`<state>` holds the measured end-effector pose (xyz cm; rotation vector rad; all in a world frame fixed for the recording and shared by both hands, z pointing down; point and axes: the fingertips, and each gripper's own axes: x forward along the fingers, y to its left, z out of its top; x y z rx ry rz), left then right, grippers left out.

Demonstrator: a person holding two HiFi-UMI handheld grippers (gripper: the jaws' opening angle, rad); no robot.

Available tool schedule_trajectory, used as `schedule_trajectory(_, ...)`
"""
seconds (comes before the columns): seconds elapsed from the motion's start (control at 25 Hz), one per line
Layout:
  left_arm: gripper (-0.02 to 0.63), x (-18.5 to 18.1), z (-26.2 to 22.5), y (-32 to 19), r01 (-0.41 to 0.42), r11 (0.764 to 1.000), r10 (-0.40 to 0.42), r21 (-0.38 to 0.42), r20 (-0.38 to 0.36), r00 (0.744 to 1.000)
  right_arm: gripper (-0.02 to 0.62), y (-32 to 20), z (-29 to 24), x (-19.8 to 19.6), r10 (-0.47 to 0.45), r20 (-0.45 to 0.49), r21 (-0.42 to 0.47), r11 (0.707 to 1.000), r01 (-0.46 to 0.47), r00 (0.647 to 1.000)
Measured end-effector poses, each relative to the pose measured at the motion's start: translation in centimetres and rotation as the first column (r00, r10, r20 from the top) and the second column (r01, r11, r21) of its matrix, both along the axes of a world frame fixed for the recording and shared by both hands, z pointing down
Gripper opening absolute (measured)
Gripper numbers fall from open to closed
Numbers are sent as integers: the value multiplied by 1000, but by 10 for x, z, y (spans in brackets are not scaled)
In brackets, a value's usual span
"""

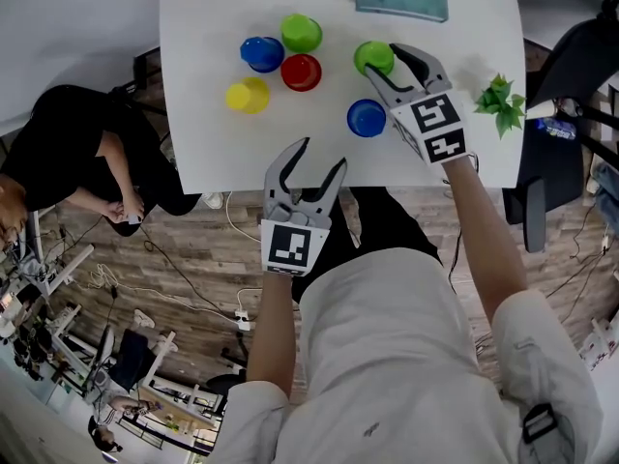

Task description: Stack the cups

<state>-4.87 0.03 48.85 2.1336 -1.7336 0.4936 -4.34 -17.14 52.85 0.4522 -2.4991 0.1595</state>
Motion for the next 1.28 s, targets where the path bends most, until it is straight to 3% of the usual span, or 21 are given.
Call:
schedule_trajectory(0.72, 250, 6, -3, -15, -57, 998, 57, 18, -1, 998, 209, 21, -29, 62, 59, 32, 15, 998, -60, 998)
schedule_trajectory(1.28, 250, -1, -1, -19, -45, 999, 45, 22, 17, 999, 209, 64, -8, 102, 72, 3, -29, 997, -72, 997)
